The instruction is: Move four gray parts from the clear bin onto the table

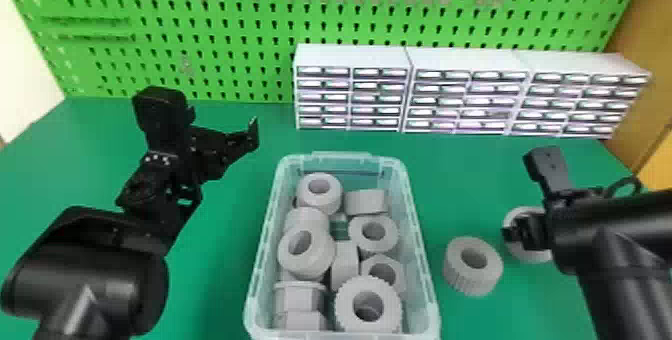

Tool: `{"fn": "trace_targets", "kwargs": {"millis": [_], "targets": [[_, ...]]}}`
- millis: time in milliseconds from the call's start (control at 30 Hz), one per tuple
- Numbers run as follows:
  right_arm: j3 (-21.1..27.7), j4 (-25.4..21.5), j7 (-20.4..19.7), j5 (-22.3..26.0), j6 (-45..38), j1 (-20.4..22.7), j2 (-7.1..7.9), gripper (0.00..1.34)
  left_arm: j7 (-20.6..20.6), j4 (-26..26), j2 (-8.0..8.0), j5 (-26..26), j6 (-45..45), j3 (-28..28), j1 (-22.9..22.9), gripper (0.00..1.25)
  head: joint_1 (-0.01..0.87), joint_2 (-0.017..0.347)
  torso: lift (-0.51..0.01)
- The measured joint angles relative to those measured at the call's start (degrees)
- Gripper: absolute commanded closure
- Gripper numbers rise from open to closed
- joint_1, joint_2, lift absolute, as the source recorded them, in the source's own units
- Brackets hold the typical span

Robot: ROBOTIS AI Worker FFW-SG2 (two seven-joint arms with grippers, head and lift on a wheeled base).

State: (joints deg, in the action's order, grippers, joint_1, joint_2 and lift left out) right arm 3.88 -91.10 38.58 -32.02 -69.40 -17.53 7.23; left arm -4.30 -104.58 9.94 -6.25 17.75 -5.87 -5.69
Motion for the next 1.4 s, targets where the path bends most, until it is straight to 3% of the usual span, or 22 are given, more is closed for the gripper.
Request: {"fn": "trace_targets", "kwargs": {"millis": [367,567,1400], "targets": [[1.35,2.17,0.0,0.08,1.52,-0.17,-0.2,1.0,0.0,0.33,-0.01,-0.17,0.0,-0.29,-0.11,0.12,0.678,0.034,-0.05],[1.44,2.57,0.0,0.07,1.69,-0.11,-0.24,0.66,0.0,0.34,0.0,-0.17,0.02,-0.37,-0.1,0.12,0.678,0.034,-0.05],[0.05,2.52,0.0,-0.3,1.81,0.13,-0.48,0.66,0.0,0.39,0.0,-0.47,0.26,-0.23,-0.07,0.12,0.678,0.034,-0.05]]}}
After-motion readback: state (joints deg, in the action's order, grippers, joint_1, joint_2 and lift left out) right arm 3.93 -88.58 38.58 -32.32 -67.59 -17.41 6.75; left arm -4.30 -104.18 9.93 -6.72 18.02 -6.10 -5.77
